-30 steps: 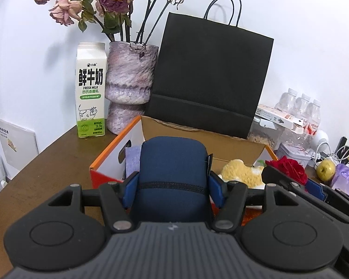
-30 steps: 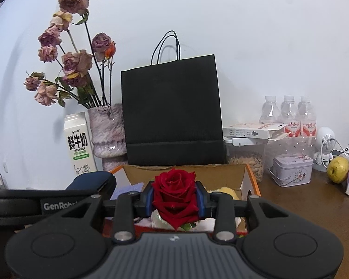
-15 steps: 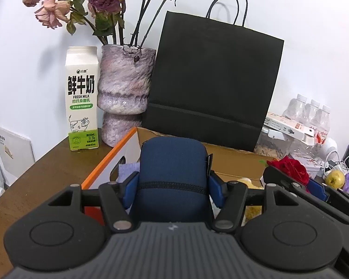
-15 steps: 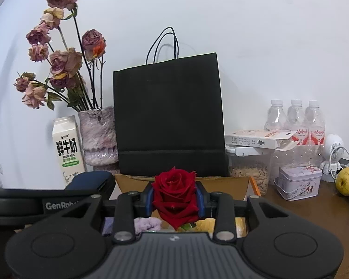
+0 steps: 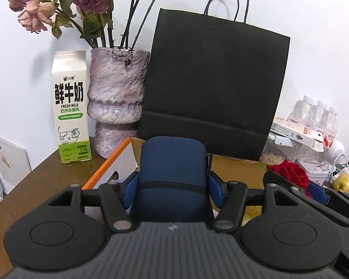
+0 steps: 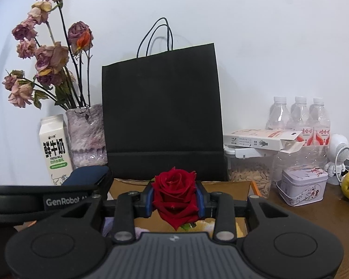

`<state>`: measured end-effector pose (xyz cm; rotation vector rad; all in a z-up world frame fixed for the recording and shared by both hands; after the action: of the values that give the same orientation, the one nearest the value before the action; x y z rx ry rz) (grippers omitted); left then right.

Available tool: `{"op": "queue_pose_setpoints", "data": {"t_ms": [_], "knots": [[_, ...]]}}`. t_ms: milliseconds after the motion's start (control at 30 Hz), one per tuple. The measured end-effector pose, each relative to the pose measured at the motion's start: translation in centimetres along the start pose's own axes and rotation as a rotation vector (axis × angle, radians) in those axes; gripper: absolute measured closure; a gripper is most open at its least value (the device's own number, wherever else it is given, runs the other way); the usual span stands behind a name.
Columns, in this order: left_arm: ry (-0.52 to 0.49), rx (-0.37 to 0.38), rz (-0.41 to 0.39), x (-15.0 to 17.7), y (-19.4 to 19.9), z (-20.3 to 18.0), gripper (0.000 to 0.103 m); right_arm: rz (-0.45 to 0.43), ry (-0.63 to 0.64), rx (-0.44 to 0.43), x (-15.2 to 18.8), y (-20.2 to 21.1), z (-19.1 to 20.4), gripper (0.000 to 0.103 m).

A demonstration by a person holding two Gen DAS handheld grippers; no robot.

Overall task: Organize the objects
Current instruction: 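Lower the case and rose into the box and open both grippers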

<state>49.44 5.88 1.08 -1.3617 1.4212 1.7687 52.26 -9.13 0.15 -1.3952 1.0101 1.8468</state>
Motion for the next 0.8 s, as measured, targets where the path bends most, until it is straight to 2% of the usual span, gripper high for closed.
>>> {"op": "queue_pose_setpoints", "data": {"t_ms": [667, 767, 800], "knots": [[-0.016, 0.006, -0.009, -0.8, -3.0, -0.8, 0.040, 0.057, -0.001, 0.023, 0.1, -3.0, -1.1, 0.068], [-0.007, 0.008, 0.004, -0.8, -3.5, -0.6, 0.033, 0.077, -0.016, 0.040, 0.3, -3.3, -1.6, 0.061], [-0.002, 0.004, -0.002, -0.8, -3.6, -0.4, 0.021, 0.085, -0.024, 0.040, 0.4, -3.4, -1.8, 0.059]]}}
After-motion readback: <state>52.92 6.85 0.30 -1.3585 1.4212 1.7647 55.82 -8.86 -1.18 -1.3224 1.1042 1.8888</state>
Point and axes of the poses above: each gripper's, at about its wrist camera, not at the fingertips, and y roughly against the way its jaws point, z to its left, x to its underside, the point moved 3 cm from there along -y, roughly the way its jaws point, and after that the axes turned 12 degrees about -x, right-handed, at the moved point
